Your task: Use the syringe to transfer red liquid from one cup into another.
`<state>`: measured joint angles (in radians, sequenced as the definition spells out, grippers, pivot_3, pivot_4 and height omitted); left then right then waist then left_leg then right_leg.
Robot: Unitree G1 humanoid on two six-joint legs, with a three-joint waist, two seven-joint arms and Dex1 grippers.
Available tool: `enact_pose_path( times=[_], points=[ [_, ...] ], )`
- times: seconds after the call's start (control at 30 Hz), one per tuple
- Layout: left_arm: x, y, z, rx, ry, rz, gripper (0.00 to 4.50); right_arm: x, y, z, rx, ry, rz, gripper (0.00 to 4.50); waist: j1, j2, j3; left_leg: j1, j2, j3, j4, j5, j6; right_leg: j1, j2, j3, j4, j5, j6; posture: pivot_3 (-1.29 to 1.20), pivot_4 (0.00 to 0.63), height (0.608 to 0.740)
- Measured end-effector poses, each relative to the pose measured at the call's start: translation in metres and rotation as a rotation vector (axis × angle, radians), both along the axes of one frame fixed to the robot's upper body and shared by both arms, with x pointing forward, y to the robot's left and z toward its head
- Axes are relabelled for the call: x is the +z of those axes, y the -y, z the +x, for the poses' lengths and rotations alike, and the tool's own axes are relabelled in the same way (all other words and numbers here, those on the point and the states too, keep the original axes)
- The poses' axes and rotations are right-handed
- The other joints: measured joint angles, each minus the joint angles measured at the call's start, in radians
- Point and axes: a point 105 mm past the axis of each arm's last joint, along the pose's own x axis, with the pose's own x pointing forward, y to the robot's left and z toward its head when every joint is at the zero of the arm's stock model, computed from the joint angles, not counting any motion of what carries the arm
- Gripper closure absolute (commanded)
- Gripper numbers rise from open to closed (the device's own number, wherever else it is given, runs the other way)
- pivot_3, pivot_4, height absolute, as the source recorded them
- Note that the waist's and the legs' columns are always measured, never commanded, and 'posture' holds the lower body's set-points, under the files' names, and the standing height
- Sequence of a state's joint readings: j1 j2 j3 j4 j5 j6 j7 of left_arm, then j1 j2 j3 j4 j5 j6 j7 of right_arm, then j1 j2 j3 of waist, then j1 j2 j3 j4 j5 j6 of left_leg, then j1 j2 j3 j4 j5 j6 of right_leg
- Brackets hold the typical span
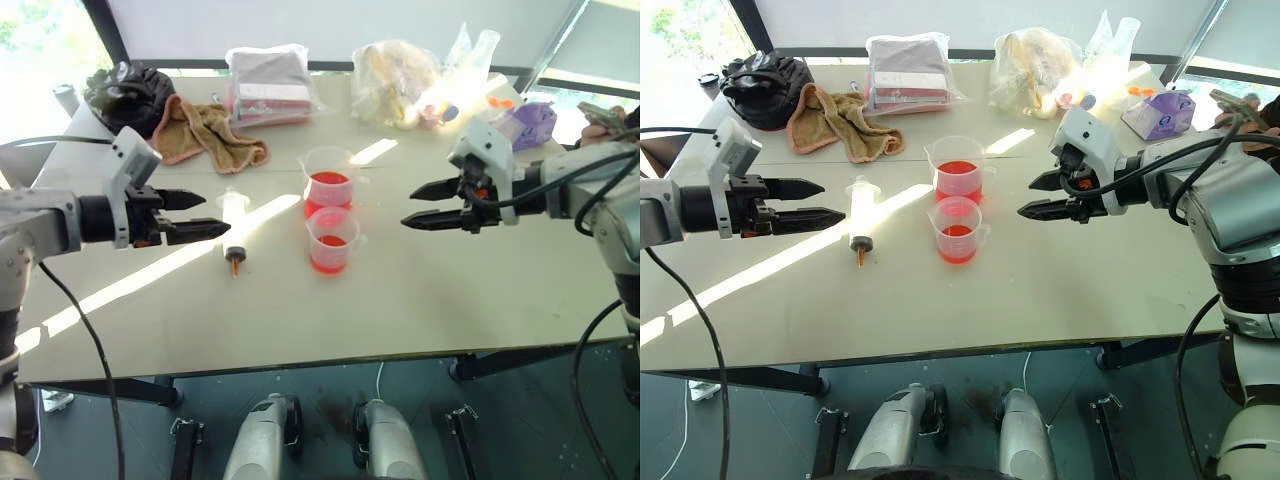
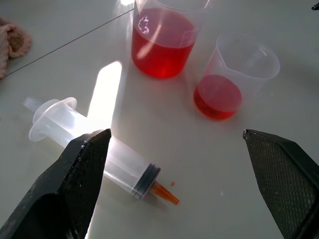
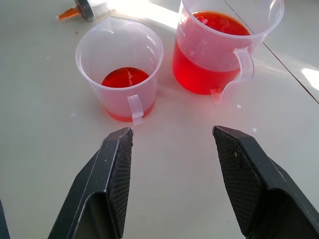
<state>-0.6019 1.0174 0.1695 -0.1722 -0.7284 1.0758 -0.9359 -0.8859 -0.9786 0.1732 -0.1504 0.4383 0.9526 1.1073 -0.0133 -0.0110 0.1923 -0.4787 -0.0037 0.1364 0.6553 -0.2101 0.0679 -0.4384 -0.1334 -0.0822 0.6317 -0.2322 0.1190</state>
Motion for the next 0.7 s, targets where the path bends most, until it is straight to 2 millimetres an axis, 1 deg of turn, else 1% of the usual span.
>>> enact_pose_path(
  times=[0.37,0.57,0.7],
  points=[
    [0.003,0.002,-0.002,-0.013,0.004,-0.003,0.05,-0.002,0.001,0.003,-0.004,-0.012,0.014,1.84,-0.001,0.0,0.0,0.0,0.0,0.0,0.0,0.0,0.0,0.0,0.0,0.0,0.0,0.0,0.0,0.0,0.15,0.74],
    [0.009,-0.007,-0.005,-0.019,0.022,0.003,0.05,-0.001,-0.003,0.002,0.01,-0.009,0.018,1.84,0.0,0.0,0.0,0.0,0.0,0.0,0.001,0.0,0.0,0.0,0.0,0.0,0.0,0.0,0.0,0.0,0.15,0.74],
    [0.01,-0.007,-0.004,-0.013,0.033,0.001,0.05,0.002,-0.004,0.002,0.021,0.001,0.019,1.84,0.002,0.0,0.0,0.0,0.0,0.0,0.001,0.0,0.0,0.0,0.0,0.0,0.0,0.0,0.0,0.0,0.15,0.74]
  ],
)
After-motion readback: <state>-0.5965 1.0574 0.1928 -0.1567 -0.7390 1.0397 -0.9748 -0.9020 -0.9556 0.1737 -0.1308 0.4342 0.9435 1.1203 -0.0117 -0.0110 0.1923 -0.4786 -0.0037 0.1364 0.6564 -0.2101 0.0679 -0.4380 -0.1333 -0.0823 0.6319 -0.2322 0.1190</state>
